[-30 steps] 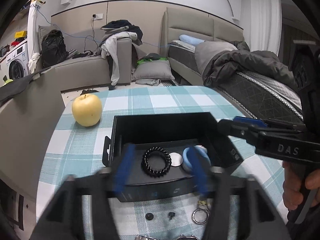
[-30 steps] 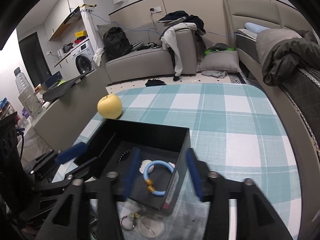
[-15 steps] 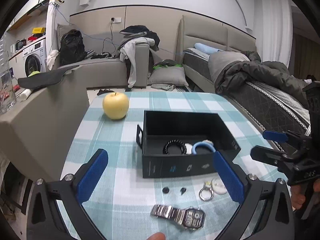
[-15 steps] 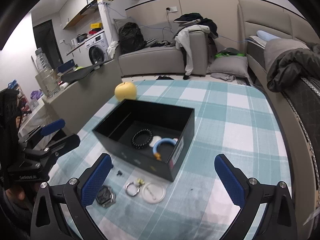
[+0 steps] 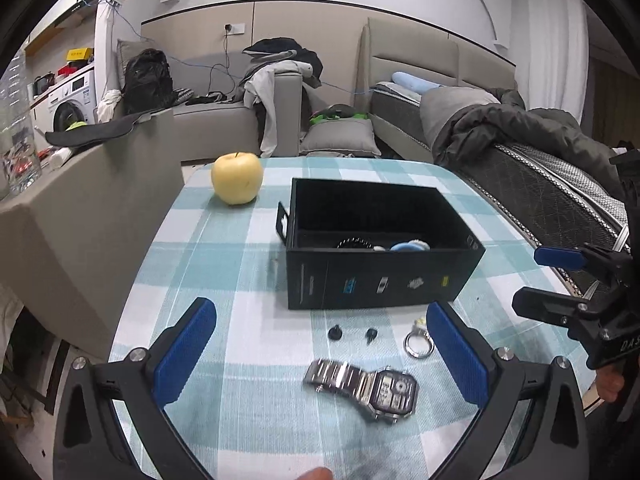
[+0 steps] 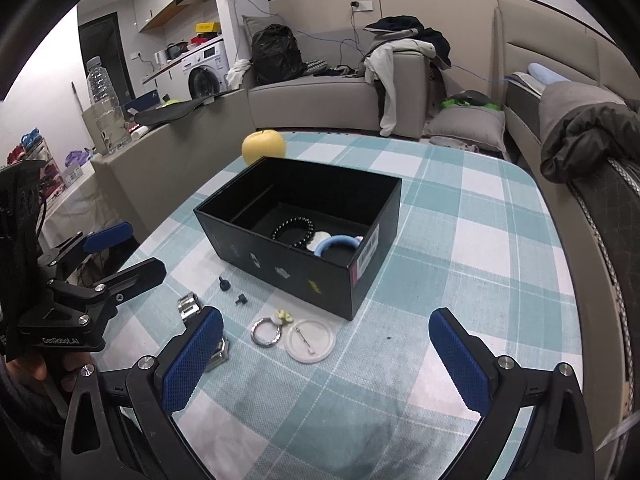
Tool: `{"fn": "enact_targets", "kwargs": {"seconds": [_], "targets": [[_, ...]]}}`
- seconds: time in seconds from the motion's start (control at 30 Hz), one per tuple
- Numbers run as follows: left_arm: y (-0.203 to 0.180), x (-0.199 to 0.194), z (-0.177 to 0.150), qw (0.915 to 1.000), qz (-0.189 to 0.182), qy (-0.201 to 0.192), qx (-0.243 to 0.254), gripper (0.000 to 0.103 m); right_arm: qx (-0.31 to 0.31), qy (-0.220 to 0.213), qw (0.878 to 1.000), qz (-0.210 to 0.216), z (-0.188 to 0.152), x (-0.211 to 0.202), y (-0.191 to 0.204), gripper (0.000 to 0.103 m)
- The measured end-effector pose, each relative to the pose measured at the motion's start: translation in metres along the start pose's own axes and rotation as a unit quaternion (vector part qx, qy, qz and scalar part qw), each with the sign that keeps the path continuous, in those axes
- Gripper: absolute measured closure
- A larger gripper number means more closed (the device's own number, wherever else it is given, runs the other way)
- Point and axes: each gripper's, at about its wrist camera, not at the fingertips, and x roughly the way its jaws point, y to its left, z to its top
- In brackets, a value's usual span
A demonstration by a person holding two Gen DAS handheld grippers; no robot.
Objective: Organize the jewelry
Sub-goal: 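Open both grippers to drop the bracelet and bangle into the box, then move the right gripper toward the clear round white disc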
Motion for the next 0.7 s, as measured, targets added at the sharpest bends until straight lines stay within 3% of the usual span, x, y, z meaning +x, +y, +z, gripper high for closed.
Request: {"fn": "enact_targets", "kwargs": {"seconds": [0.2,0.53,0.7], "targets": [[-0.004,0.001,-0.007,0.9996,0.01,0.013,0.024,0.001,-0.013,0.026,1.0,-0.007,-0.003,0.009,0.003,0.0],[-0.012,0.011,-0.023,0.9969,-0.025,0.056,0.049,0.001,-0.022,0.057,0.998,-0.018,-0.008,0.023,0.006,0.0],[-0.018,0.015,-0.027,0.9955,-0.023,0.067,0.063,0.001,-0.027,0.061,0.998,-0.017,-0.007,0.025,0.008,0.0]]}}
